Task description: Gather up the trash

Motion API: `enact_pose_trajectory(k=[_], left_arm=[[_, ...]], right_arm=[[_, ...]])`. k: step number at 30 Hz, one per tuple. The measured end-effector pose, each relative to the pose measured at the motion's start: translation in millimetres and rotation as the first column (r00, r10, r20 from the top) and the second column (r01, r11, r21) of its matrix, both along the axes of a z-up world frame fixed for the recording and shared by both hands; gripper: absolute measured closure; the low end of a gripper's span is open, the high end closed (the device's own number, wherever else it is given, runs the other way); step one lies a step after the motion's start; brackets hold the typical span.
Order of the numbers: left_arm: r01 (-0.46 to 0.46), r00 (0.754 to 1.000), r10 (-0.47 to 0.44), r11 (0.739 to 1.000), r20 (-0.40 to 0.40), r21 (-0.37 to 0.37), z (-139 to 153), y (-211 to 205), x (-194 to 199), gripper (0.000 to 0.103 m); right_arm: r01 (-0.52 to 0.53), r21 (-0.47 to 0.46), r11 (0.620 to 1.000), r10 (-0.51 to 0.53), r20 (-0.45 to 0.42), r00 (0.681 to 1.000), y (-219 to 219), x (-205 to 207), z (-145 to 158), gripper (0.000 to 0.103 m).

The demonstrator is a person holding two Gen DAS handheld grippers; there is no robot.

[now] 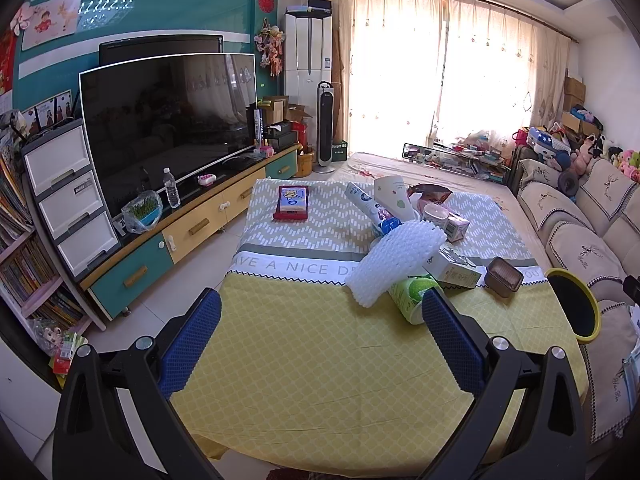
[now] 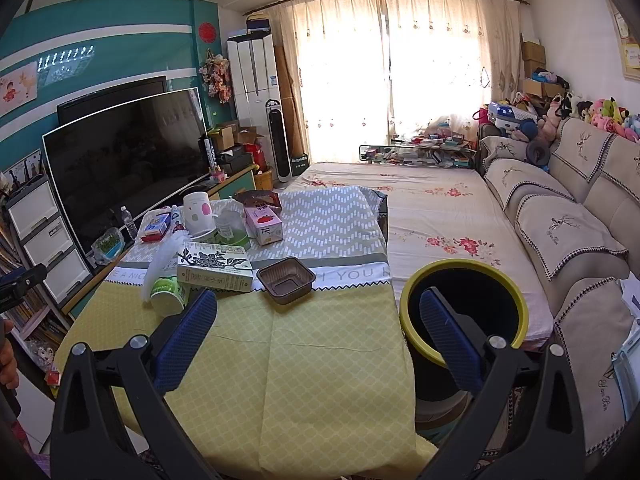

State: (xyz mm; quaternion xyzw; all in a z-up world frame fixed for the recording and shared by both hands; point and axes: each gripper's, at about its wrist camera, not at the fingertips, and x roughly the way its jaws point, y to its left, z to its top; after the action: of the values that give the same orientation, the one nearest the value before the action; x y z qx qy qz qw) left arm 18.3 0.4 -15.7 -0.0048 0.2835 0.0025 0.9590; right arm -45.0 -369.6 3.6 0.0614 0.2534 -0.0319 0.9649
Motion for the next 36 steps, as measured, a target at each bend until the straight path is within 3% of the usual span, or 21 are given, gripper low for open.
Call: enact_pose_trajectory(k=[11, 20, 29, 36], left_arm=[[0.004, 1.0, -0.004, 1.0, -0.012, 0.001, -5.3, -3.3, 3.1, 0.004], [0.022, 1.0, -0.022, 1.0, -0.002, -0.003, 1.9, 2.2, 28.3, 0.004], [0.071, 0.996, -0.069, 0.997, 0.063, -0.022, 28.5, 1.6, 87.4, 0.004], [0.099, 0.992, -0.096, 0.994, 0.085, -0.042, 36.9, 2.8, 159.2, 0.004]], right_arm=[[-0.001, 0.003, 1.0, 0.001, -0.009, 1.0, -1.2, 1.5, -4.0, 0.006], [-0.005, 0.003, 1.0, 0.005, -0.026, 1.0, 1.5, 16.2, -9.4, 0.006], [-0.016, -0.04, 0.999, 0.017, 0.018, 1.0, 13.7, 54.0, 2.4, 0.006], [-0.131, -0.034, 0.991, 0.128, -0.091, 0.988, 31.5, 128.1, -18.4, 0.006]])
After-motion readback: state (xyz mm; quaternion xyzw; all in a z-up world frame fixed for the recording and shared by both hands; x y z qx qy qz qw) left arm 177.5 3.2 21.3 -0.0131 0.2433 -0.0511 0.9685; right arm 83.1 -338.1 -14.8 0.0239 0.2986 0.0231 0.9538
